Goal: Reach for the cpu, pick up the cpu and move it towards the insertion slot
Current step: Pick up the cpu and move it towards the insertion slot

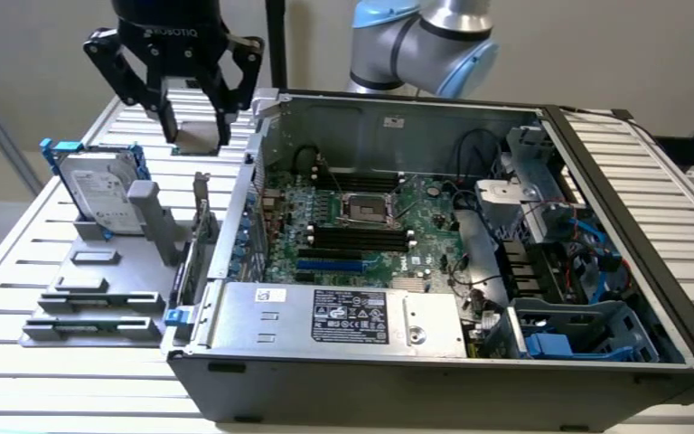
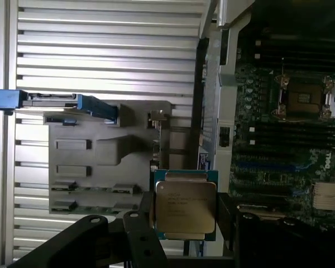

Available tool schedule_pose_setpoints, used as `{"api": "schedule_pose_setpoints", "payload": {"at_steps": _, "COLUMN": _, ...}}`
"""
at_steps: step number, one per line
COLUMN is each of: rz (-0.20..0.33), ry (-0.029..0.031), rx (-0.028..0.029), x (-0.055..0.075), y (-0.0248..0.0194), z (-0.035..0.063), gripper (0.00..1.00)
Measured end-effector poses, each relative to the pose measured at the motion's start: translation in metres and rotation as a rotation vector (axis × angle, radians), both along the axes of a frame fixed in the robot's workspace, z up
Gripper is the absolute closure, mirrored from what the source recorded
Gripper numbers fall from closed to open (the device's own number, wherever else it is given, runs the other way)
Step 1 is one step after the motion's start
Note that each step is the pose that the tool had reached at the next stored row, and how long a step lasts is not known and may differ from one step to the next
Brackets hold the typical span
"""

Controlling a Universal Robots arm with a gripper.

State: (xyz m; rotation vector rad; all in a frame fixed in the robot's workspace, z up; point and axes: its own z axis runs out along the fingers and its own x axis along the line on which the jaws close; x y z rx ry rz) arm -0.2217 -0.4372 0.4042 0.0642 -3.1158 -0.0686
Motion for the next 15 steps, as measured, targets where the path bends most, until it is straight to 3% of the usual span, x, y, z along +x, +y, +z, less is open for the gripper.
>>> {"api": "schedule_pose_setpoints", "payload": {"at_steps": 15, "rz": 0.0, "ry": 0.0007, "rx": 0.0009, "x": 0.068, "y": 0.0023, "z": 0.0, "gripper": 0.45}}
